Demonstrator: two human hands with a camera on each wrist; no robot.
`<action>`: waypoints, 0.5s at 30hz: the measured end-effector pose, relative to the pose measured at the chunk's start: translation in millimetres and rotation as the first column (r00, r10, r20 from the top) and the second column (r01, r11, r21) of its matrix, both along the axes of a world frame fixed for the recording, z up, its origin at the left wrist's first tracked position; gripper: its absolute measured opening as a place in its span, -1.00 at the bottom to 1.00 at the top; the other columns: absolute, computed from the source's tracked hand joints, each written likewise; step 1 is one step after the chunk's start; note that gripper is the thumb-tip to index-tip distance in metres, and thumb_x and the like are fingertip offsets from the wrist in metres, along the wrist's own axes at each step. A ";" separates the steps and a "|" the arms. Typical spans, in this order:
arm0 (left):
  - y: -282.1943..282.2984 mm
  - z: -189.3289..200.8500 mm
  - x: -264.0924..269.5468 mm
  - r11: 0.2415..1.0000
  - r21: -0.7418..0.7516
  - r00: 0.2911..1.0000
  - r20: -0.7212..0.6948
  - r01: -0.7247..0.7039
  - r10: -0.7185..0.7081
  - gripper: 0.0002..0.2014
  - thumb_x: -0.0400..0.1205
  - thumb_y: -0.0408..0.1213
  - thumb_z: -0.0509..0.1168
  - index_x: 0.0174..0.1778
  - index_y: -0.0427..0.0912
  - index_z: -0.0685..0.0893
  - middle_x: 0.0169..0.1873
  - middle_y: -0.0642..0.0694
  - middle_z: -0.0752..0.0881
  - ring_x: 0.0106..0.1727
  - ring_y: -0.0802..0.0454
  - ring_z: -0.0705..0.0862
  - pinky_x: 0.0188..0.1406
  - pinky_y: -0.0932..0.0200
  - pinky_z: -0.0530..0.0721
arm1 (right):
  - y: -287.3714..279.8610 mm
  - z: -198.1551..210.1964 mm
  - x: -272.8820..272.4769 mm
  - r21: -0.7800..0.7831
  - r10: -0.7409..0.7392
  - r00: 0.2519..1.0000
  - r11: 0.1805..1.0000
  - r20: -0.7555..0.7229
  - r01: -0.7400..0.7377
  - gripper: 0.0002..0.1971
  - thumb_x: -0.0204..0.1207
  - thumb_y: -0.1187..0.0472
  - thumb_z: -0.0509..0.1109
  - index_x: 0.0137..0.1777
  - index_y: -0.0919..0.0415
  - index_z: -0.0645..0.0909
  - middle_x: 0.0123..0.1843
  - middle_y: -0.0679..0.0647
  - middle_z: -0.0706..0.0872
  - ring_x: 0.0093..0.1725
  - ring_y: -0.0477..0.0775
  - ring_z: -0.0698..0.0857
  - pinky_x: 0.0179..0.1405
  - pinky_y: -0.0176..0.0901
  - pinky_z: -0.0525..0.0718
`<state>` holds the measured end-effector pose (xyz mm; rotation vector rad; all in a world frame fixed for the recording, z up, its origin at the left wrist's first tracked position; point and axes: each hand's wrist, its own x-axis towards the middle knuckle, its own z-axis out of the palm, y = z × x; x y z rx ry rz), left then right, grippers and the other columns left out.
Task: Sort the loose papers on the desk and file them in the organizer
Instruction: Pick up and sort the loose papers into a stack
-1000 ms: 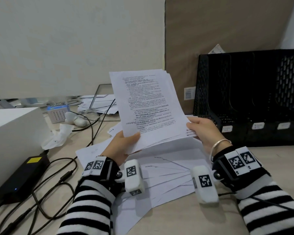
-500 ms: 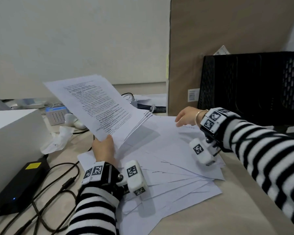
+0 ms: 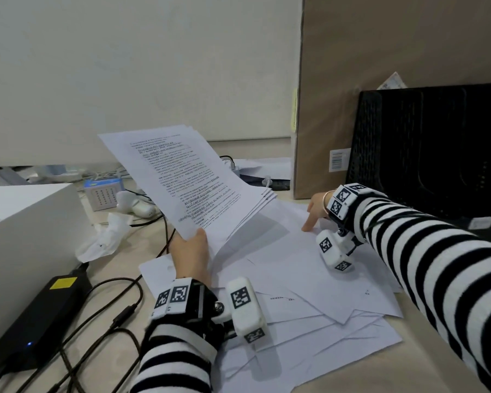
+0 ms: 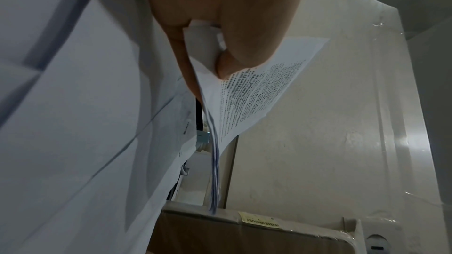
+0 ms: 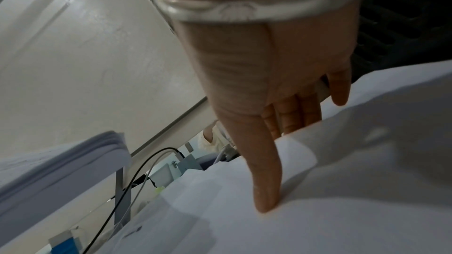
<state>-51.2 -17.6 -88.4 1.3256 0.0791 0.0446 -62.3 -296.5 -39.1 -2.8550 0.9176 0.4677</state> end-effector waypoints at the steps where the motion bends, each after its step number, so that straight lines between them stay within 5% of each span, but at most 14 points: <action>1: 0.1 1.1 -1.3 1.000 -0.003 1.000 -0.008 0.009 -0.010 -0.61 0.61 -0.43 0.22 0.38 -0.20 0.59 0.21 -0.14 0.73 0.23 -0.18 0.69 0.34 -0.29 0.60 | -3.9 -4.5 3.3 0.009 -0.017 0.999 1.000 0.033 0.016 -0.08 0.03 -0.28 0.64 0.40 0.14 0.56 0.23 0.06 0.72 0.17 0.20 0.69 0.31 0.06 0.60; 5: 1.1 7.2 -9.2 0.998 -0.017 0.998 -0.025 0.056 -0.056 -0.70 0.66 -0.48 0.19 0.29 -0.19 0.60 0.16 -0.14 0.73 0.21 -0.18 0.69 0.33 -0.26 0.60 | -6.5 -0.1 0.2 -0.032 -0.079 0.967 0.996 0.243 0.089 -0.45 0.20 -0.15 0.60 0.08 0.21 0.66 0.03 0.09 0.74 0.00 0.19 0.70 0.15 -0.09 0.62; 8: 0.8 8.5 -10.9 0.997 -0.033 0.997 -0.023 0.072 -0.073 -0.70 0.67 -0.50 0.19 0.29 -0.19 0.60 0.11 -0.15 0.73 0.18 -0.21 0.70 0.32 -0.26 0.61 | -3.0 26.8 -22.0 0.058 -0.117 0.848 0.993 0.517 0.101 -0.84 0.43 0.17 0.50 -0.09 0.22 0.63 -0.12 0.15 0.62 -0.09 0.14 0.59 -0.06 -0.14 0.58; 10: 1.4 9.5 -12.9 0.995 -0.045 0.995 -0.030 0.093 -0.094 -0.73 0.67 -0.49 0.20 0.25 -0.19 0.60 0.05 -0.13 0.73 0.12 -0.19 0.70 0.29 -0.19 0.63 | -7.2 51.0 -38.9 0.131 -0.177 0.658 0.984 0.732 0.118 -0.95 0.49 0.31 0.39 -0.13 0.30 0.65 -0.14 0.21 0.65 -0.02 0.20 0.63 -0.04 -0.11 0.55; 12: 4.0 9.8 -14.4 0.993 -0.027 0.992 -0.035 0.118 -0.118 -0.81 0.66 -0.48 0.20 0.04 -0.12 0.61 -0.10 -0.04 0.72 -0.03 -0.10 0.68 0.14 -0.02 0.65 | -11.0 73.9 -51.6 0.181 -0.214 0.409 0.976 0.887 0.118 -0.84 0.50 0.35 0.33 0.01 0.38 0.66 0.00 0.30 0.72 0.08 0.32 0.66 0.00 -0.05 0.57; 15: 4.7 10.7 -17.6 0.982 -0.026 0.979 -0.067 0.189 -0.191 -0.84 0.61 -0.44 0.27 0.00 -0.11 0.64 -0.06 -0.07 0.77 0.02 -0.11 0.71 0.13 -0.12 0.68 | -7.6 101.8 -74.2 0.257 -0.255 0.087 0.966 0.963 -0.005 -0.88 0.45 0.36 0.26 -0.18 0.40 0.61 -0.26 0.25 0.64 -0.24 0.16 0.58 -0.23 -0.09 0.50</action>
